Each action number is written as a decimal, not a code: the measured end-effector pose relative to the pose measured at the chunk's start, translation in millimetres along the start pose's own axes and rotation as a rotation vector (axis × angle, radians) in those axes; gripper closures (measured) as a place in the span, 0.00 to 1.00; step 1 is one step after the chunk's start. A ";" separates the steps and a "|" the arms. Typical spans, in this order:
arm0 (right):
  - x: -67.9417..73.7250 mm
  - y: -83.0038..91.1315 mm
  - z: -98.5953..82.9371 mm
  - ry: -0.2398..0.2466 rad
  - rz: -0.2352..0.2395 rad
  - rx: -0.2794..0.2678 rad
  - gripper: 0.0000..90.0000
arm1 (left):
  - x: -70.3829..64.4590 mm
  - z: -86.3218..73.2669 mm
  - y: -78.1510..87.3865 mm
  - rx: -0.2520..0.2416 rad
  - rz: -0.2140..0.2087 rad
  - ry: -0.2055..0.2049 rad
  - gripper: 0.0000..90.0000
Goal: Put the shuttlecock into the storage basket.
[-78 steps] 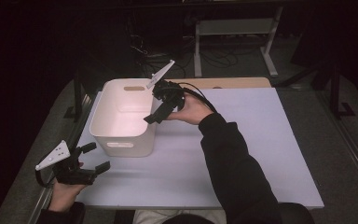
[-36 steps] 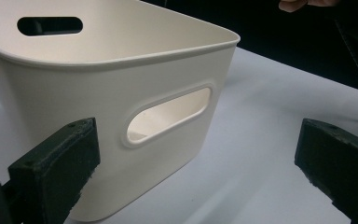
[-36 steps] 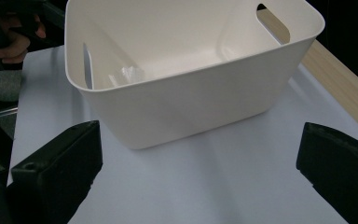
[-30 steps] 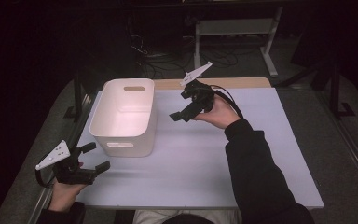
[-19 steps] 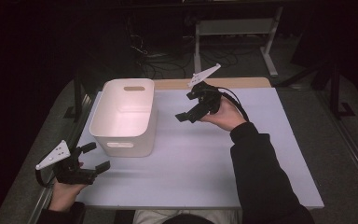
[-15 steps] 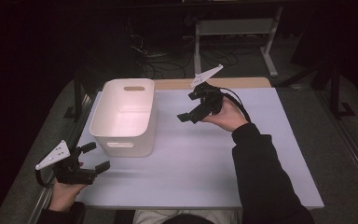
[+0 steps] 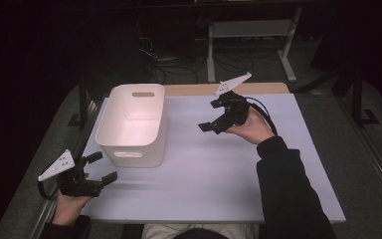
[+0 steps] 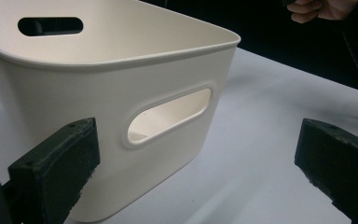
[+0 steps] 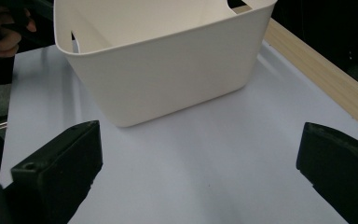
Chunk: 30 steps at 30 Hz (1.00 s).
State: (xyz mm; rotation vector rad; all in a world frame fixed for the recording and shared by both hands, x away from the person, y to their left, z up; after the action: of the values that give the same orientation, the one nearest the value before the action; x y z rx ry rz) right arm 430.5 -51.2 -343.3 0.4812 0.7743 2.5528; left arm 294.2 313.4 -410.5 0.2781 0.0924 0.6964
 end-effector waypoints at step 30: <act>-14.3 29.2 -44.3 -0.058 -0.053 -0.036 0.00 | 0.7 -0.9 -0.2 0.009 0.009 -0.004 0.00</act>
State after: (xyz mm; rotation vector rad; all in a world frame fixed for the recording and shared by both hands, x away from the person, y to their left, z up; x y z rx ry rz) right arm 414.6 -99.7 -363.7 0.5142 0.7099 2.4881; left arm 294.7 313.9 -411.5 0.2884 0.0908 0.7049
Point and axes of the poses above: each handheld gripper's, and its own axes: y roughly backward along the jaws, z roughly out of its top, x roughly to its left, the point moved 6 cm from there along -y, roughly forward along the jaws, and after that the axes turned 9 degrees about -y, right-handed, at the moved point
